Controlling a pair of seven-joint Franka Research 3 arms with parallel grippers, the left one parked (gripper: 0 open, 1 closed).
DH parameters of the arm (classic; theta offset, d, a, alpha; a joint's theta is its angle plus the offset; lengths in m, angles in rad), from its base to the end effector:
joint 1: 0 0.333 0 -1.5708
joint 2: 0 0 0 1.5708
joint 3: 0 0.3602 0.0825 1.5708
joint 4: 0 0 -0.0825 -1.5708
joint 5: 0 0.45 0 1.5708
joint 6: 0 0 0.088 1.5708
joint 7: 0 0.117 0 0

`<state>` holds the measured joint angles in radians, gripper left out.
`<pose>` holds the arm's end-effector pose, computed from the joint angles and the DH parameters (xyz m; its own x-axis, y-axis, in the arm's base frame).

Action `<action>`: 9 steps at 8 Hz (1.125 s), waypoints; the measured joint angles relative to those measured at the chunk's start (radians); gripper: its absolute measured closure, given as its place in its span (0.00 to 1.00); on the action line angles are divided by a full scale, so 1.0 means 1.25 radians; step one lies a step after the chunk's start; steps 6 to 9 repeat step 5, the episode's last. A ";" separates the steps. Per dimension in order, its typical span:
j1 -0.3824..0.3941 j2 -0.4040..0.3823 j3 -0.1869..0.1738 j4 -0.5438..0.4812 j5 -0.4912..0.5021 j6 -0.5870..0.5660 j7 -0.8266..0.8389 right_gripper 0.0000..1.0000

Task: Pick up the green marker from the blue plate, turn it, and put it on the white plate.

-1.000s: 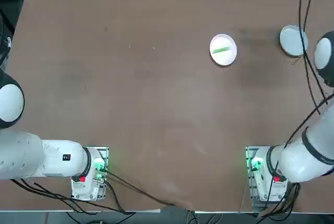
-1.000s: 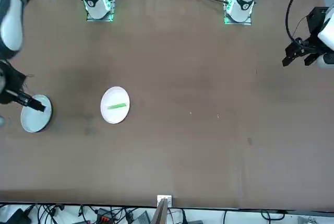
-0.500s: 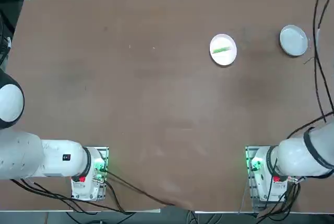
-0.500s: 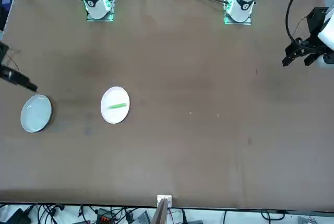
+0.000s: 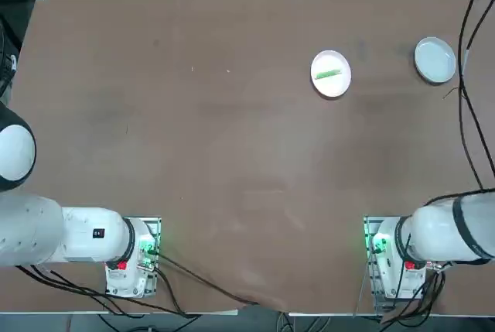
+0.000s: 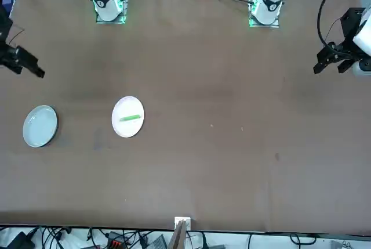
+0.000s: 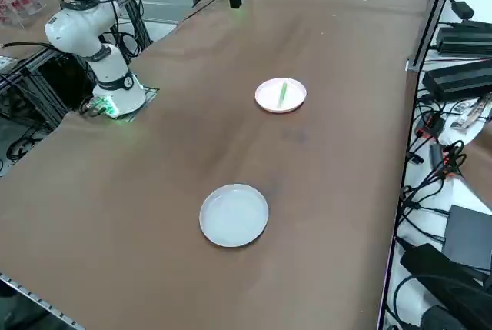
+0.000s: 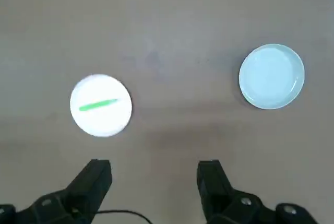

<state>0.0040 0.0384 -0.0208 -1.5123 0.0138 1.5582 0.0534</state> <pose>0.6333 -0.0087 0.6650 0.9975 -0.0699 0.0068 -0.0698 -0.9975 -0.0134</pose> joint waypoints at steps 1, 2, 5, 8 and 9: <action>0.003 -0.009 0.000 -0.014 -0.004 -0.002 -0.013 0.00; 0.004 -0.013 0.000 -0.019 -0.004 -0.005 -0.017 0.00; 0.018 -0.014 0.000 -0.019 -0.007 -0.005 -0.017 0.00; 0.018 -0.014 0.000 -0.019 -0.007 -0.005 -0.017 0.00; 0.018 -0.014 0.000 -0.019 -0.007 -0.005 -0.017 0.00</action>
